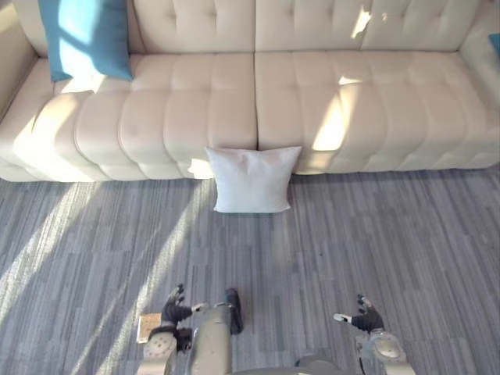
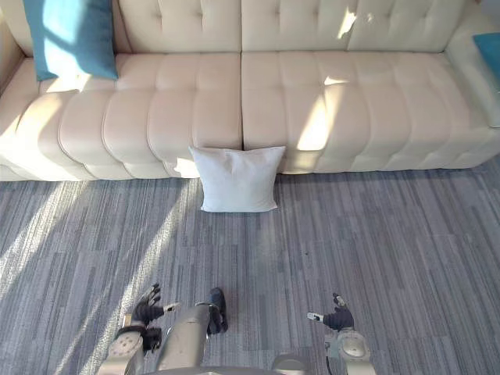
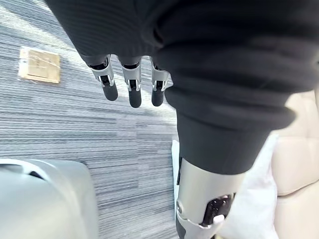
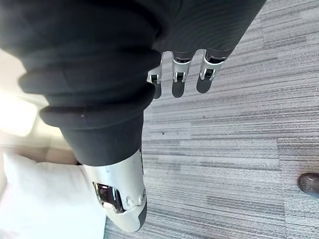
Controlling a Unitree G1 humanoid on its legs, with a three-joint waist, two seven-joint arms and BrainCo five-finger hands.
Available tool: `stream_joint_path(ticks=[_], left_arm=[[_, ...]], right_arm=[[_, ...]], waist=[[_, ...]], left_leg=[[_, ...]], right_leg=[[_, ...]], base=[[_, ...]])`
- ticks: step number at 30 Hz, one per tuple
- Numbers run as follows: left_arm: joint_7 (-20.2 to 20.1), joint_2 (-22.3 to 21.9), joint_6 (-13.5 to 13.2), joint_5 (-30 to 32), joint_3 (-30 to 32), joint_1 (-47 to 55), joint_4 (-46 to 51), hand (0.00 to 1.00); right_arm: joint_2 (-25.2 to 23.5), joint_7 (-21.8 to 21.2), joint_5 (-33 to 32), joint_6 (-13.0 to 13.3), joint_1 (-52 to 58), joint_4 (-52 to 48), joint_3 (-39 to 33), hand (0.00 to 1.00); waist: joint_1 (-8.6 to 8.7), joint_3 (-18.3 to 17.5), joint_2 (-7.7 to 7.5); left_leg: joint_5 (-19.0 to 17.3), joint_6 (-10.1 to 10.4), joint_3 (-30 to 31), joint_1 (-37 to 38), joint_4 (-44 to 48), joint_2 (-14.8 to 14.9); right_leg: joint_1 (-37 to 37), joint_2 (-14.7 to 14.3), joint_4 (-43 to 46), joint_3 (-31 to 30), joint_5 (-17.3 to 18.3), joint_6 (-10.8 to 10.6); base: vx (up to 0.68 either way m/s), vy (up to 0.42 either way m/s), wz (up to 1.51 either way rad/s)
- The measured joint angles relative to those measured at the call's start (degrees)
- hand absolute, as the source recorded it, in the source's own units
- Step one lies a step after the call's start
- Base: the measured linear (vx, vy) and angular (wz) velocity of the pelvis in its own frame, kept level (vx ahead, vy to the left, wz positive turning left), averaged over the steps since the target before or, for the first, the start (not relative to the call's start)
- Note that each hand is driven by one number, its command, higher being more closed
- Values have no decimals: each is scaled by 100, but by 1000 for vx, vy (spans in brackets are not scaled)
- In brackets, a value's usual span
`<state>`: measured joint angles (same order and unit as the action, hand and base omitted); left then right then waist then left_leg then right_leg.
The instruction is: Pick up cushions and gather them together orderly.
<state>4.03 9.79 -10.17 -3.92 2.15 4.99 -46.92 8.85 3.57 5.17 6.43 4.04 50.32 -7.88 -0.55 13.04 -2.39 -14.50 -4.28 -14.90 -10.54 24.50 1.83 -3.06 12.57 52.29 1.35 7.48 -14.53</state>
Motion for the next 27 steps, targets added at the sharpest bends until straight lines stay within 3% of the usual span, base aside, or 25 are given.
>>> stream_joint_path(ticks=[1, 3, 4, 6, 7, 8, 9, 10, 11, 12, 13, 14, 15, 16, 17, 18, 19, 21, 22, 27], left_arm=[[6, 4, -1, -1, -48, 19, -20, 0], [10, 24, 1, -1, -75, 20, -95, 0], [8, 48, 1, -2, -110, 15, -98, 0], [-9, 65, -1, 0, -157, -35, -118, 0], [-11, 72, -6, 0, -158, -48, -136, 0], [-24, 111, -11, 2, -197, -66, -203, 0], [-29, 106, -4, 9, -195, -56, -272, 0], [-20, -25, 23, 18, -188, -123, -417, 0], [-31, -57, 33, 29, -182, -120, -439, 0], [-30, -76, 32, 57, -168, -131, -435, 0], [-36, -157, 32, 89, -118, -154, -428, 0], [-37, -180, 31, 101, -114, -155, -426, 0], [-41, -294, 30, 116, -68, -113, -416, 0], [-37, -407, 37, 114, 56, -45, -414, 0], [-36, -426, 40, 115, 62, -23, -414, 0], [-40, -506, 41, 117, 55, 27, -413, 0], [-42, -554, 41, 119, 37, 20, -413, 0], [-30, -551, 41, 117, 9, 15, -416, 0], [-26, -501, 44, 117, -20, 5, -436, 0], [-2, -277, 27, 116, -165, -459, -407, 0]], right_arm=[[-21, 0, 9, -8, 4, 17, 11, 0], [-3, 1, 25, -3, -6, 8, 186, 0], [-6, -3, 41, 5, -8, 6, 213, 0], [-2, -2, 105, 4, -1, 7, 213, 0], [0, 0, 107, 3, -1, 4, 213, 0], [4, 1, 111, 2, 158, 10, 213, 0], [30, 2, 123, -1, 291, 17, 210, 0], [133, 8, 150, -35, 239, 142, 192, 0], [95, 3, 162, -34, 286, 125, 155, 0], [66, 0, 162, -34, 301, 109, 123, 0], [0, 2, 165, -43, 346, 91, 70, 0], [-2, 1, 165, -50, 362, 74, 74, 0], [-17, 5, 161, -61, 441, -51, 85, 0], [-103, 11, 154, -56, 484, -235, 71, 0], [-114, 11, 152, -50, 485, -259, 60, 0], [-153, 27, 144, -32, 467, -367, 24, 0], [-170, 38, 144, -11, 406, -419, -52, 0], [-155, 75, 146, -14, 296, -382, -57, 0], [-193, 123, 150, -22, 257, -312, -50, 0], [-296, 192, 173, -27, 135, -280, -3, 0]], waist=[[20, 11, 33], [125, 27, 136], [153, 40, 159], [304, 57, 194], [320, 41, 158], [352, -18, -4], [360, -14, -98], [295, -24, 132], [330, -109, 152], [344, -109, 164], [368, -100, 209], [369, -99, 226], [294, -79, 293], [247, -77, 277], [243, -82, 269], [224, -102, 217], [75, -118, 249], [-28, -125, 328], [-54, -143, 393], [-34, -25, 137]], left_leg=[[-63, 2, -1, 475, -238, -16], [-56, 13, 21, 1178, -743, 38], [-47, 28, 25, 1360, -870, 74], [-48, 33, 57, 1775, -1069, 214], [-62, 58, 59, 1847, -1088, 213], [-118, 413, 77, 2062, -1181, 102], [-261, 664, 173, 2262, -1192, 43], [-338, 798, 256, 2384, -1184, 262], [-225, 991, 405, 2288, -864, 370], [-170, 1089, 438, 2206, -584, 446], [32, 1440, 586, 1745, 653, 733], [102, 1561, 603, 1628, 941, 801], [95, 1646, 605, 1217, 1974, 1119], [-43, 1400, 370, 843, 2527, 1370], [-73, 1351, 326, 760, 2535, 1389], [-172, 1178, 194, 516, 2267, 1380], [-219, 1092, 232, 323, 1505, 1252], [-15, 1042, 476, 261, 40, 995], [480, 913, 569, 326, -291, 900], [432, 816, 356, 58, -144, 651]], right_leg=[[-433, 57, 749, 123, 246, 421], [-950, -93, 661, 530, 587, 950], [-1103, -179, 423, 650, 668, 1078], [-1660, -505, -1145, 984, 772, 1164], [-1739, -558, -1715, 1018, 630, 1187], [-1705, -628, -3060, 1059, -225, 1272], [-1730, -620, -3282, 932, -1099, 1762], [-1772, -767, -2878, 993, -900, 1753], [-1758, -780, -2665, 1048, -432, 1738], [-1694, -792, -2623, 1106, -299, 1772], [-1366, -904, -2745, 1196, -81, 1791], [-1278, -945, -2803, 1216, -63, 1788], [-851, -1105, -3082, 1263, -35, 1827], [-401, -1204, -3325, 1273, 30, 1852], [-332, -1206, -3354, 1270, 47, 1846], [-233, -1204, -3435, 1200, 73, 1824], [-224, -1206, -3470, 1019, 91, 1793], [-245, -1237, -3422, 780, 151, 1687], [-244, -1229, -3312, 636, 232, 1569], [-649, -887, -2940, 515, 404, 1299]], base=[[501, 47, -1], [459, 6, 5], [509, -37, 15], [493, -121, 32], [611, -194, 47], [514, -170, 43], [561, -175, 21], [621, -217, 12], [610, -234, 4], [538, -257, 35], [339, -192, 29], [326, -179, 24], [364, -131, 1], [345, -93, -4], [364, -76, -17], [256, -9, -48], [242, 21, -66], [264, 110, -77], [282, 150, -61], [200, 136, -8]])
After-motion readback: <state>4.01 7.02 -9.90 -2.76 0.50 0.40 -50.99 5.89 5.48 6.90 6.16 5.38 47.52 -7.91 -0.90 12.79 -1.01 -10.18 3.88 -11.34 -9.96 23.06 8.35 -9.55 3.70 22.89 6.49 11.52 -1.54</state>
